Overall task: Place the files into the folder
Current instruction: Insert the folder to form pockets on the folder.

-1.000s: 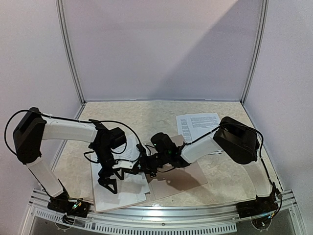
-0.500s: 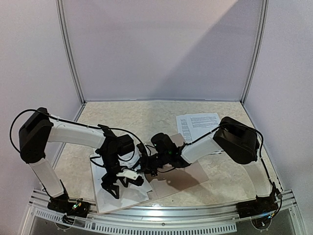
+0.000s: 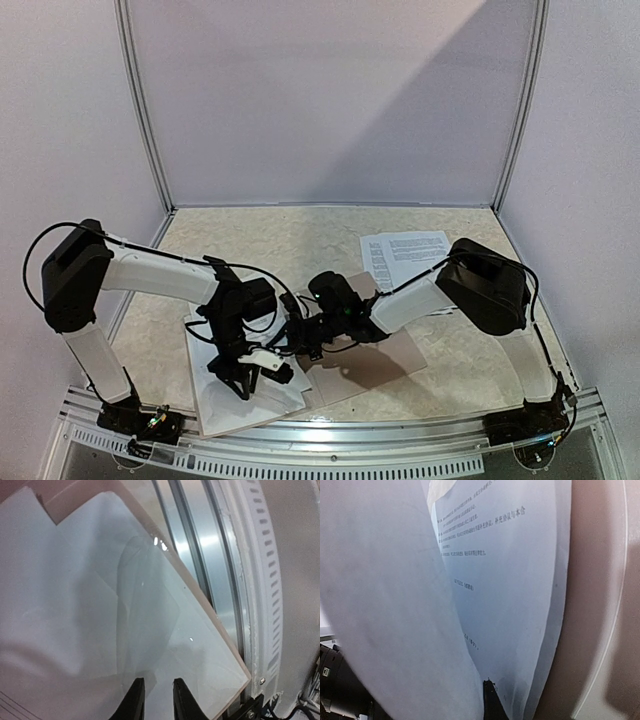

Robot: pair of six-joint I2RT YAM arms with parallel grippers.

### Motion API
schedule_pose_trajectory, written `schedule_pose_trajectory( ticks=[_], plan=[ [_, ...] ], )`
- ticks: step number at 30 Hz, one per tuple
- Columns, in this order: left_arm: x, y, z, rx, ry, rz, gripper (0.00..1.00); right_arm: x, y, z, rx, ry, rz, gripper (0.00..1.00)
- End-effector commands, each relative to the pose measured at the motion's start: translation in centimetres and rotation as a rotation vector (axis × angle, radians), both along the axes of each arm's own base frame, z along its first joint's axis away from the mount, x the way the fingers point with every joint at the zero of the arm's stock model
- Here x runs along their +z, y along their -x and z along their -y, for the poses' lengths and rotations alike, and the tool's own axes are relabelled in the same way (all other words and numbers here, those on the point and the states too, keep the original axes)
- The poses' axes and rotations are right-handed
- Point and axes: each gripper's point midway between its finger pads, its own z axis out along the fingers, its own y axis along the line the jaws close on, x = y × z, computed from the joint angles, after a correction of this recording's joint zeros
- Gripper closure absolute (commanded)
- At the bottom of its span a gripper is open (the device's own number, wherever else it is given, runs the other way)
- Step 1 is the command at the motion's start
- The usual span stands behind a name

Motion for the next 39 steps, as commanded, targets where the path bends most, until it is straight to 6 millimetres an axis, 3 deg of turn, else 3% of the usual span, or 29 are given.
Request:
schedule_pose_trajectory(
  ticks=[1,3,10,16,20,24,30,33,39],
  plan=[
    [-0.2,0.4,-0.4,-0.008,-0.049,-0.002,0.80,-3.5,-1.4,1.6,-0.060,0.100,-0.008,1.00],
    [-0.5,0.2,-0.5,0.000,-0.063,0.004,0.76,-3.4,-1.4,1.7,-0.061,0.103,-0.007,1.00],
    [-0.7,-1.0,-0.3,0.011,-0.055,0.077,0.43,-3.1,-1.5,1.7,-0.055,0.102,0.000,1.00],
    [0.5,-0.8,-0.1,0.004,-0.015,0.040,0.33,-3.0,-1.4,1.7,-0.048,0.099,0.001,1.00],
    [-0.3,-1.6,0.2,0.026,-0.047,0.085,0.36,-2.9,-1.5,1.7,-0.048,0.096,0.003,1.00],
    [-0.5,-3.9,1.7,0.084,0.001,0.218,0.43,-2.8,-1.7,1.7,-0.050,0.090,0.005,1.00],
    [-0.9,-4.1,1.7,0.069,-0.031,0.240,0.68,-2.8,-1.7,1.7,-0.051,0.085,0.003,1.00],
    [-1.0,-3.7,1.4,0.072,-0.057,0.210,0.98,-2.8,-1.7,1.7,-0.052,0.085,0.002,1.00],
    [0.6,-4.1,2.1,0.119,-0.050,0.209,1.00,-2.9,-1.7,1.9,-0.054,0.098,-0.006,1.00]
  ],
)
